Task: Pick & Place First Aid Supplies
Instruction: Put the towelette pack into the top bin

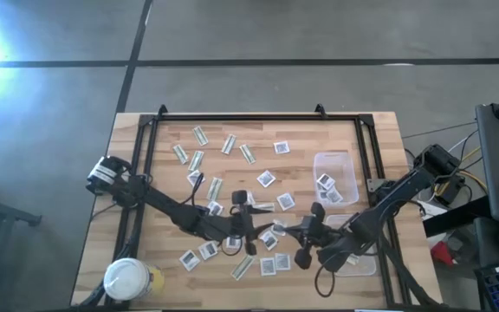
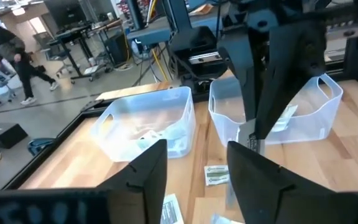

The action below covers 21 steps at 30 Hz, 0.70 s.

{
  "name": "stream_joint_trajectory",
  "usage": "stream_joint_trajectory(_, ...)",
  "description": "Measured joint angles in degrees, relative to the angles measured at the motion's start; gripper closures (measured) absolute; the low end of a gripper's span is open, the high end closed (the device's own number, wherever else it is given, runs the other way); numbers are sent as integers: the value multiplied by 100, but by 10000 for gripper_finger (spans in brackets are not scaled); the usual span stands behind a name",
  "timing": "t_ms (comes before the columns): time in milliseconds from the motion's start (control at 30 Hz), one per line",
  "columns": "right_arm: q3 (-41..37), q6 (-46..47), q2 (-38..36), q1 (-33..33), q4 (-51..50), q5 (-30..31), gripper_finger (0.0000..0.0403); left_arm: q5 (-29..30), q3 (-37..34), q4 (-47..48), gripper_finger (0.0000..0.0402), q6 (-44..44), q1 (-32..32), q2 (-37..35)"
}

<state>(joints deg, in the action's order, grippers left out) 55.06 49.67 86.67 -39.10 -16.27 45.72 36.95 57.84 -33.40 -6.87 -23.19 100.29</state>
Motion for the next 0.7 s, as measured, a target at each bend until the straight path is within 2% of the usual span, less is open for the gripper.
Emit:
stream_joint_trajectory(167,36,463,0,1,-726,-128,395,5,0,75,229,-61,-28,0)
stream_joint_trajectory(367,177,1026,-90,1,-1994,-273,395,5,0,731,230,19,-34,-60)
stream_joint_trajectory(700,224,2126,-862,3,-4219,-223,395,2,1,2566,229,1376,-33,-704)
